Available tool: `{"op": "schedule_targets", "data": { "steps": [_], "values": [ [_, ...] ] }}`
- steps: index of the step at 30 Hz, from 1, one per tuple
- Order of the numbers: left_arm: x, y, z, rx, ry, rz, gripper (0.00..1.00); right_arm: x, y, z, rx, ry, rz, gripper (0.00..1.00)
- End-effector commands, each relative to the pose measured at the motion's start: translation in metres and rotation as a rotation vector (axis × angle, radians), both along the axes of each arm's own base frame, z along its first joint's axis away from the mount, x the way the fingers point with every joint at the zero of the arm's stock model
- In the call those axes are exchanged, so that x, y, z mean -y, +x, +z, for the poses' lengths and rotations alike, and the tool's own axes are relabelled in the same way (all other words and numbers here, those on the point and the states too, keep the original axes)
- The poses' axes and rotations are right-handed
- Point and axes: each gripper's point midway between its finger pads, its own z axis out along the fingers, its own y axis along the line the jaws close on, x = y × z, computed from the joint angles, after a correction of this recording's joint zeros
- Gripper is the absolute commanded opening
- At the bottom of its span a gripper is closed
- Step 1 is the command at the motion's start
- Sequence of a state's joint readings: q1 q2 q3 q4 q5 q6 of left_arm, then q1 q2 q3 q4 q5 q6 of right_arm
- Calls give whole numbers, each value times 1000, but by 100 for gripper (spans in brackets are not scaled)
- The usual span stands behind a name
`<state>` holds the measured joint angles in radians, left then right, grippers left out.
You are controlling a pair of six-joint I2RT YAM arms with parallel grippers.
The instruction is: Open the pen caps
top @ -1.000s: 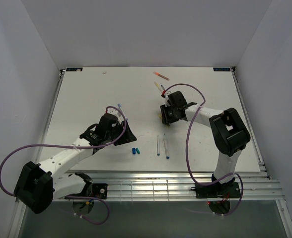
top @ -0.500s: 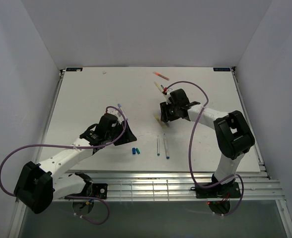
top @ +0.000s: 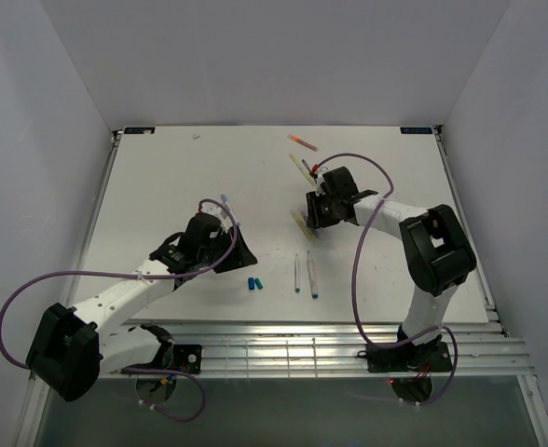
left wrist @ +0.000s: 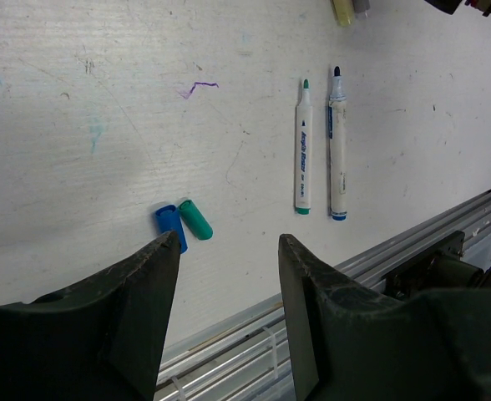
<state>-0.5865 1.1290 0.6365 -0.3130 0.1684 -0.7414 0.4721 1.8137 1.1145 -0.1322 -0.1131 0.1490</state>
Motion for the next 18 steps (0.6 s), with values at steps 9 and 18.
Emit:
{"op": "schedule_targets", "data": {
  "steps": [9, 18],
  "values": [
    [9, 5, 11, 25, -45, -13, 61, -3, -3, -21, -24, -64, 14, 38],
    [9, 7, 11, 19, -47, 2, 62, 8, -8, -43, -31, -231, -27, 27]
  ]
}}
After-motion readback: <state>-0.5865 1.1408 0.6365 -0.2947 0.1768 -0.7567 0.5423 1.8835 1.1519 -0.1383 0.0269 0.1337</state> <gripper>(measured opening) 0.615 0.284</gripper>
